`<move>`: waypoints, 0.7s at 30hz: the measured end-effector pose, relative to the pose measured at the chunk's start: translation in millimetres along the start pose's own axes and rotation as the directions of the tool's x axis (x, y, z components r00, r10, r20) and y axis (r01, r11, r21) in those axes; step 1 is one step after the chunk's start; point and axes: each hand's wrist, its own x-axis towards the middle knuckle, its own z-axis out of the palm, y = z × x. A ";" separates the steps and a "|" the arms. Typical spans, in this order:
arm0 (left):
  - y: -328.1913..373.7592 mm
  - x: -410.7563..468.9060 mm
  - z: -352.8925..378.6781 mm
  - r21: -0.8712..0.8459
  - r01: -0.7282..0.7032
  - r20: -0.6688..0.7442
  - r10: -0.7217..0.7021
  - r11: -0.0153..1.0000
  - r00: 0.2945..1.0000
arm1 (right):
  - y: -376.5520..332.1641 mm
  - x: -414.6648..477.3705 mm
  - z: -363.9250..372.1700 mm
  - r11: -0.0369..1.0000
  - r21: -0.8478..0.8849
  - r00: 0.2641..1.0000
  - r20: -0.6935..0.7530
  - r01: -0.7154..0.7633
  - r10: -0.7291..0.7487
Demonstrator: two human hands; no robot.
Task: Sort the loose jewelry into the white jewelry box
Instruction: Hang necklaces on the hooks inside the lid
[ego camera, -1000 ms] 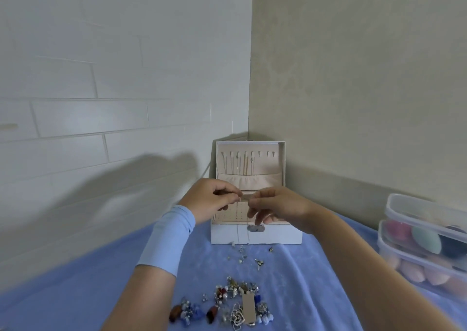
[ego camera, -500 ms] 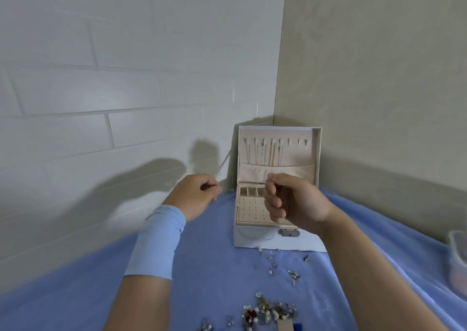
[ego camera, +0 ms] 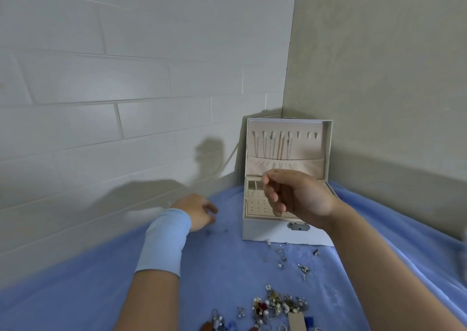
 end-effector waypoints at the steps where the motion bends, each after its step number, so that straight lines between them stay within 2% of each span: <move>1: 7.2 -1.2 -3.2 -0.084 -0.066 -0.067 0.061 0.994 0.996 | 0.9 0.9 2.2 0.997 -0.070 1.000 -0.016 -0.012 0.011; 2: 17.3 -4.9 -6.6 -0.205 -0.156 -0.140 0.129 0.966 0.982 | 1.2 1.6 4.8 0.992 -0.127 1.000 -0.027 -0.017 0.013; 4: 44.1 -15.5 -11.1 -0.438 -0.326 -0.209 0.258 0.838 0.943 | 0.3 1.9 9.8 0.982 -0.188 0.999 -0.035 -0.014 0.007; 5: 56.5 -19.6 -10.4 -0.533 -0.372 -0.196 0.316 0.760 0.928 | -1.3 1.2 11.3 0.980 -0.197 0.999 -0.033 -0.005 -0.001; 7: 74.5 -27.2 -4.8 -0.660 -0.358 -0.116 0.382 0.661 0.917 | -7.2 -1.4 13.4 0.980 -0.199 0.999 -0.035 0.017 -0.025; 8: 79.7 -30.9 -3.5 -0.674 -0.333 -0.072 0.390 0.659 0.918 | -10.5 -2.8 13.3 0.980 -0.199 0.998 -0.051 0.018 -0.029; 10: 82.4 -34.5 -5.3 -0.597 -0.321 -0.044 0.369 0.735 0.928 | -15.7 -6.2 11.5 0.981 -0.194 0.994 -0.110 -0.009 -0.013; 13: 85.8 -39.2 -15.9 -0.480 -0.345 -0.098 0.341 0.807 0.935 | -21.3 -10.2 6.9 0.985 -0.170 0.991 -0.135 -0.023 0.000; 18: 108.4 -38.1 -42.3 -0.482 -0.398 -0.192 0.349 0.781 0.917 | -39.7 -10.9 -8.1 0.994 -0.105 0.996 -0.083 0.013 -0.022; 21: 121.5 -26.9 -56.5 -0.627 -0.360 -0.180 0.322 0.691 0.930 | -58.6 -9.6 -23.8 0.990 -0.137 0.990 -0.136 0.026 -0.045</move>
